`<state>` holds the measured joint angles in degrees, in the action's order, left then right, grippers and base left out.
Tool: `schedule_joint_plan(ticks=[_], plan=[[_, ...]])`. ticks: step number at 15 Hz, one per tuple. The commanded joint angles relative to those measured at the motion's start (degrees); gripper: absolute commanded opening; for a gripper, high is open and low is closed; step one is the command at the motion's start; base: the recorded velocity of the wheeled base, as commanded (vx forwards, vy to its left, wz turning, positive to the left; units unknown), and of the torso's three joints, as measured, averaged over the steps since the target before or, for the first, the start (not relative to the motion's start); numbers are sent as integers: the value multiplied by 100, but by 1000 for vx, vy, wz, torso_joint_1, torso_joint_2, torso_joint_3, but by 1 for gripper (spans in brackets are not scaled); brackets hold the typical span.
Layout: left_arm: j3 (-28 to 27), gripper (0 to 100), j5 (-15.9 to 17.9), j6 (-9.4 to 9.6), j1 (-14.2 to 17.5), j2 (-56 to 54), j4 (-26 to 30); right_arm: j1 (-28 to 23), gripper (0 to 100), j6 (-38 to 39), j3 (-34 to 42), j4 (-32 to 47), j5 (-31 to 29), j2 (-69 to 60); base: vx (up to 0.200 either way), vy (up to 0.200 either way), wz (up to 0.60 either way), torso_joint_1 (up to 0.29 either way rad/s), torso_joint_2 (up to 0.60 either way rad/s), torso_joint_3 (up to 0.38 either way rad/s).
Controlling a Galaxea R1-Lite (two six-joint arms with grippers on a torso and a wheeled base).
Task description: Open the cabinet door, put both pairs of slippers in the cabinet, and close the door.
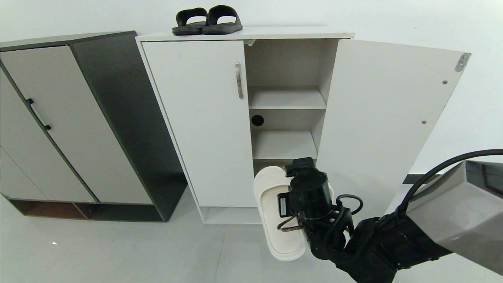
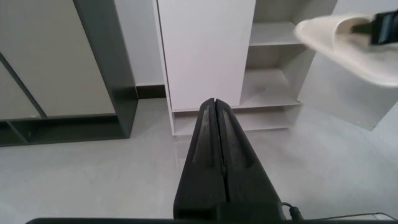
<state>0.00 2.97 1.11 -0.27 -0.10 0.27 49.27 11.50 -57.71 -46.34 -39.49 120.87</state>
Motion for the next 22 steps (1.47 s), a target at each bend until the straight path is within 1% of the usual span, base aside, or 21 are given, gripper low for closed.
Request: schedule_joint_plan(ticks=[1,13,16,19,22], plan=[[0,0,1,3,9,19,-9,-23,0,2,-82,-7,-15,218,0,0,0,0,0,0],[0,0,1,3,9,19,0,-14,0,116,-100,-7,-15,358,0,0,0,0,0,0],[0,0,1,3,9,19,0,-14,0,107,-118,-7,-15,411,0,0,0,1,5,-134],[0,0,1,-5,9,19,0,-58,0,98,-434,37,-7,552,0,0,0,4,1,-186],[0,0,1,3,9,19,0,-155,0,98,-566,37,-7,675,0,0,0,-1,4,-199]])
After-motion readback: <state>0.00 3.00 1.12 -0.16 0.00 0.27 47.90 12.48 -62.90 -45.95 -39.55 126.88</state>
